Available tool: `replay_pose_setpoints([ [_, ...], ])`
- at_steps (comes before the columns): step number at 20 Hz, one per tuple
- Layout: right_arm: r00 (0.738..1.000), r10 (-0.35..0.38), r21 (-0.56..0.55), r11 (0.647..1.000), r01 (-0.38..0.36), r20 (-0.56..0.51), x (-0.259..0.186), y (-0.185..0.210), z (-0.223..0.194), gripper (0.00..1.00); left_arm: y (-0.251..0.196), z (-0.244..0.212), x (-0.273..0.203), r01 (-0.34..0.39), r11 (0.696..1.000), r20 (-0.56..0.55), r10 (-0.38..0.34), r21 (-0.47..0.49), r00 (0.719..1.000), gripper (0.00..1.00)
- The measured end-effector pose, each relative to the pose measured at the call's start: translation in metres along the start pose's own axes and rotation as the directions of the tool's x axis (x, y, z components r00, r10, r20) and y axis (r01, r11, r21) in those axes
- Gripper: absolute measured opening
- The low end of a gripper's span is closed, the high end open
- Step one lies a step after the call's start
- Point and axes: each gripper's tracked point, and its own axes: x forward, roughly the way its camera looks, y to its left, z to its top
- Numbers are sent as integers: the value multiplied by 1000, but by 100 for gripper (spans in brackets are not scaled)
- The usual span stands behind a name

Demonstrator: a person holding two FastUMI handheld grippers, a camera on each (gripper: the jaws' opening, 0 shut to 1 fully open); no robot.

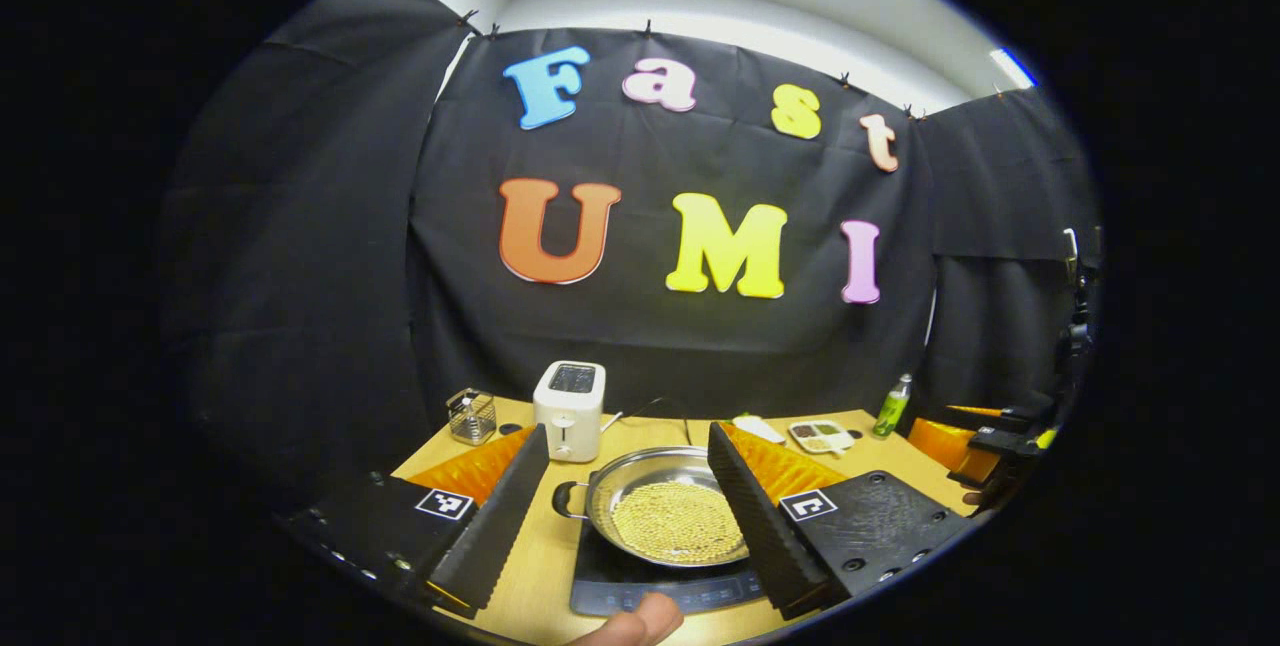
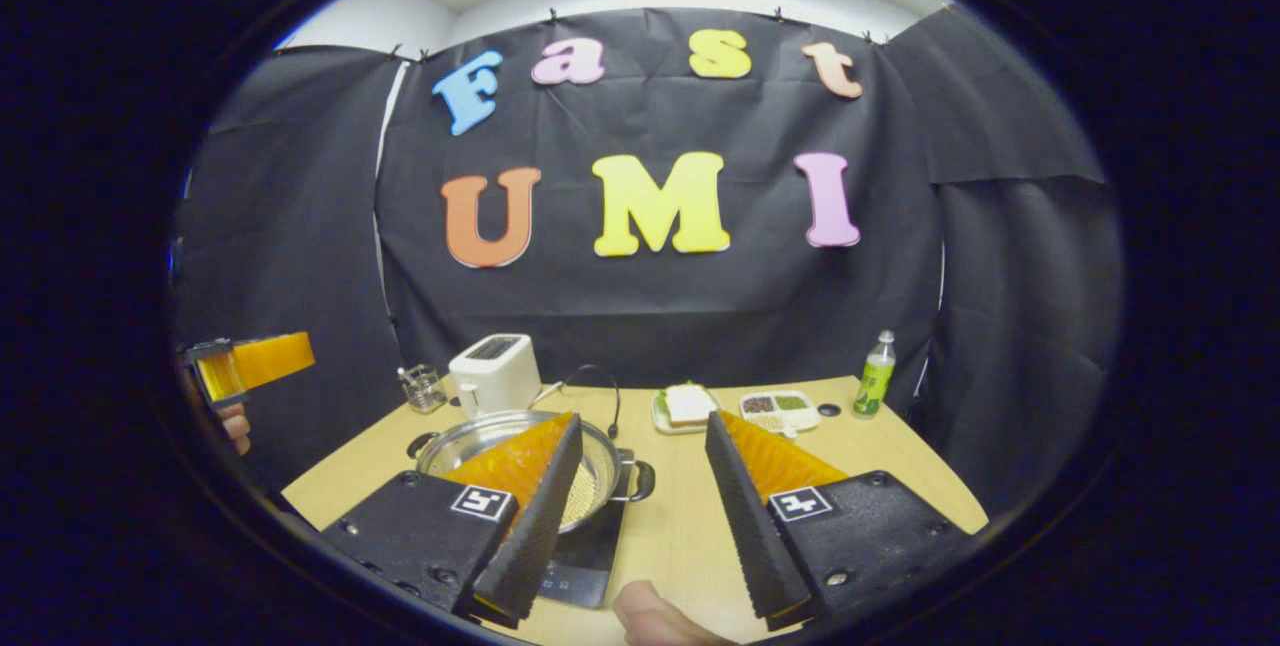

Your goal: First push the handle of the pot to place it horizontally, then grasp the pot with both hands and set it on the induction cooktop.

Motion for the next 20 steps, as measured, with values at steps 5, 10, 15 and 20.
replay_pose_setpoints([
  [5,991,-25,-17,999,27,130,-53,-23,25,96,-43,12,-48,1,997,96,-9,75,995,95],
  [10,987,-88,-17,996,91,137,-92,-42,25,96,-57,15,-77,-13,997,136,3,70,991,95],
  [15,979,-114,3,993,115,168,-131,-63,26,96,-69,11,-99,-13,999,176,6,37,984,95],
  [20,976,-103,-14,994,108,191,-157,-69,24,96,-69,7,-107,-49,996,187,35,73,982,95],
])
